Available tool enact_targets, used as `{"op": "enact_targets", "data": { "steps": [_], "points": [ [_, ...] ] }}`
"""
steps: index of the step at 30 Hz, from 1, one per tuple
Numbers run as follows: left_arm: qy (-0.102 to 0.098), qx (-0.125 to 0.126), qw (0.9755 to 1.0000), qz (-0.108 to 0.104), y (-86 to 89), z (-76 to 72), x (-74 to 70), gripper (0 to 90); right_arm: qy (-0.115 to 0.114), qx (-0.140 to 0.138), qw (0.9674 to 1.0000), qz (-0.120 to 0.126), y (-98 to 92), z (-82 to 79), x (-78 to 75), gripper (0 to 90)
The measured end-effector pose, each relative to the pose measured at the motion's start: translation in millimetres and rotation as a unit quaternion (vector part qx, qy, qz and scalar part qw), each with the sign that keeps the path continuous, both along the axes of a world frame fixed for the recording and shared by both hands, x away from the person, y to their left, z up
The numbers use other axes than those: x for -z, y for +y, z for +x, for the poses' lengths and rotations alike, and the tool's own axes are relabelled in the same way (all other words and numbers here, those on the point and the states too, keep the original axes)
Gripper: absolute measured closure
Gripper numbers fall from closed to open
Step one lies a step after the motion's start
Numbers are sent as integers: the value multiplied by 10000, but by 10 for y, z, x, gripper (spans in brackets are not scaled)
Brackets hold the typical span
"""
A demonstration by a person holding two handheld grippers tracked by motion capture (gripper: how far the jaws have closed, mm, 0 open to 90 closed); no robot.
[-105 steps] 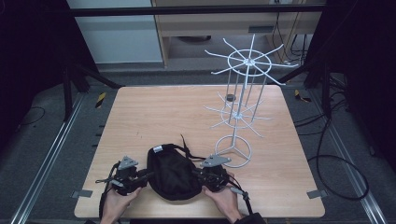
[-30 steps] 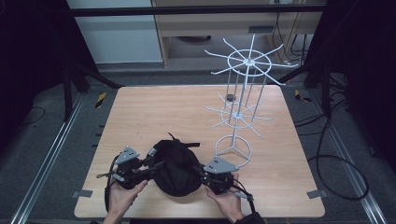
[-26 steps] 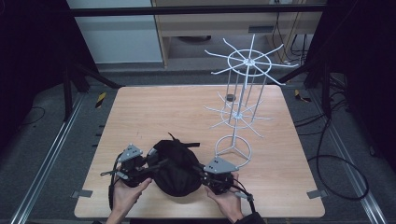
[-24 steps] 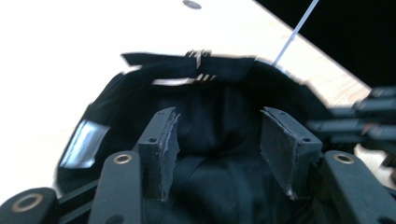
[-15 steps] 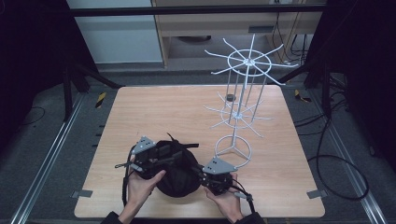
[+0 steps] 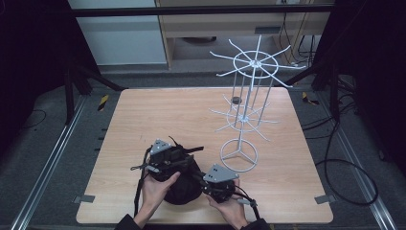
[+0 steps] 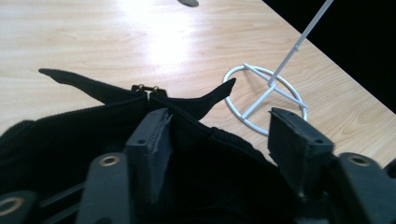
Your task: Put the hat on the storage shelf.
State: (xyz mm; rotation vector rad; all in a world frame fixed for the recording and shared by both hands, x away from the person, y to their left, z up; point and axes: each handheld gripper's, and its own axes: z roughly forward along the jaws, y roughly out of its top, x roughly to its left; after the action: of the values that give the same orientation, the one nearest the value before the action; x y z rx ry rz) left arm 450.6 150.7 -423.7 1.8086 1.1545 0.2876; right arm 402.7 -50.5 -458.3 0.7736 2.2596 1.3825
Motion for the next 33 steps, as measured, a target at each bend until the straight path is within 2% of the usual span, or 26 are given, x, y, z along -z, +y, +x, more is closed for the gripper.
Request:
{"op": "enact_targets", "data": {
  "steps": [4, 11, 14, 18, 20, 24, 27, 28, 29, 32, 33],
  "points": [
    [22, -51, 10000, 69, -8, -4, 17, 529, 2, -149, 9999, -59, 41, -10, 11, 824],
    [108, -51, 9999, 67, 1, -5, 44, 668, 97, -221, 9997, 43, 54, 0, 19, 782],
    [151, -30, 9999, 75, -2, -3, 49, 708, 205, -234, 9994, 116, 49, 11, 19, 736],
    [128, -44, 9999, 26, 33, -16, 23, 735, 340, -360, 9983, 308, 29, 17, -10, 611],
    [96, -56, 9999, -7, 63, -24, 4, 754, 308, -431, 9978, 410, -4, -2, -38, 546],
    [-30, -54, 9999, -104, 123, -62, -59, 761, 312, -521, 9960, 661, -102, -39, -90, 481],
    [-211, -49, 9997, -113, 159, -110, -136, 765, 292, -560, 9940, 891, -190, -61, -133, 449],
    [-211, -49, 9997, -113, 159, -110, -136, 765, 292, -560, 9940, 891, -190, -61, -133, 449],
    [-283, -28, 9995, -140, 177, -135, -178, 766, 233, -590, 9926, 1032, -236, -74, -161, 440],
    [-444, -22, 9989, -122, 189, -180, -241, 767, 227, -663, 9903, 1202, -262, -71, -188, 422],
    [-444, -22, 9989, -122, 189, -180, -241, 768, 227, -663, 9903, 1202, -262, -71, -188, 422]
  ]
}}
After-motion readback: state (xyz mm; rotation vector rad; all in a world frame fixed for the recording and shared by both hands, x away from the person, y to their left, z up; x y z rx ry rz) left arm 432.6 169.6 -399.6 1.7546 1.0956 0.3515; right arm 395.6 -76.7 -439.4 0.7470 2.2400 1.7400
